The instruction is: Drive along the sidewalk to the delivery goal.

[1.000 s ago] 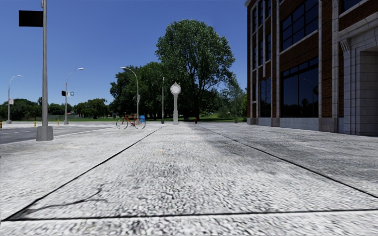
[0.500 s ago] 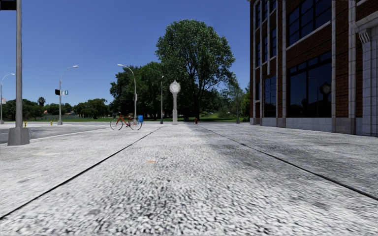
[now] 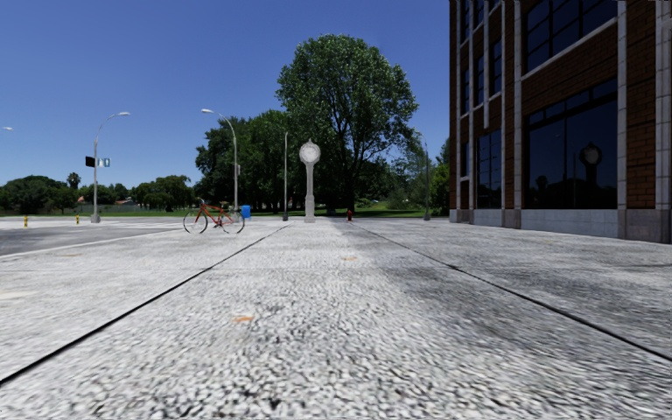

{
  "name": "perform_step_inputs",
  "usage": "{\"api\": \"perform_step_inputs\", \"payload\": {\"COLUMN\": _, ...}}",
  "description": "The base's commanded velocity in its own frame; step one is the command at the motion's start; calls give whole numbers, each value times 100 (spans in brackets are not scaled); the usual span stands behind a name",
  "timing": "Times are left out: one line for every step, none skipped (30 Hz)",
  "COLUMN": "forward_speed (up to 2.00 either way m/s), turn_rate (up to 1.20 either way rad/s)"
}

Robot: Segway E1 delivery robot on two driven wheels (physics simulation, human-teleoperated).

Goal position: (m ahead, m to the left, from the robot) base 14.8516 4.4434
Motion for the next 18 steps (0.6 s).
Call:
{"api": "perform_step_inputs", "payload": {"forward_speed": 200, "turn_rate": 0}}
{"api": "perform_step_inputs", "payload": {"forward_speed": 200, "turn_rate": 0}}
{"api": "perform_step_inputs", "payload": {"forward_speed": 200, "turn_rate": 0}}
{"api": "perform_step_inputs", "payload": {"forward_speed": 200, "turn_rate": 0}}
{"api": "perform_step_inputs", "payload": {"forward_speed": 200, "turn_rate": 0}}
{"api": "perform_step_inputs", "payload": {"forward_speed": 200, "turn_rate": 0}}
{"api": "perform_step_inputs", "payload": {"forward_speed": 200, "turn_rate": 0}}
{"api": "perform_step_inputs", "payload": {"forward_speed": 200, "turn_rate": 0}}
{"api": "perform_step_inputs", "payload": {"forward_speed": 200, "turn_rate": 0}}
{"api": "perform_step_inputs", "payload": {"forward_speed": 200, "turn_rate": 0}}
{"api": "perform_step_inputs", "payload": {"forward_speed": 200, "turn_rate": 0}}
{"api": "perform_step_inputs", "payload": {"forward_speed": 200, "turn_rate": 0}}
{"api": "perform_step_inputs", "payload": {"forward_speed": 200, "turn_rate": 0}}
{"api": "perform_step_inputs", "payload": {"forward_speed": 200, "turn_rate": 0}}
{"api": "perform_step_inputs", "payload": {"forward_speed": 200, "turn_rate": 0}}
{"api": "perform_step_inputs", "payload": {"forward_speed": 200, "turn_rate": 0}}
{"api": "perform_step_inputs", "payload": {"forward_speed": 200, "turn_rate": 0}}
{"api": "perform_step_inputs", "payload": {"forward_speed": 200, "turn_rate": 0}}
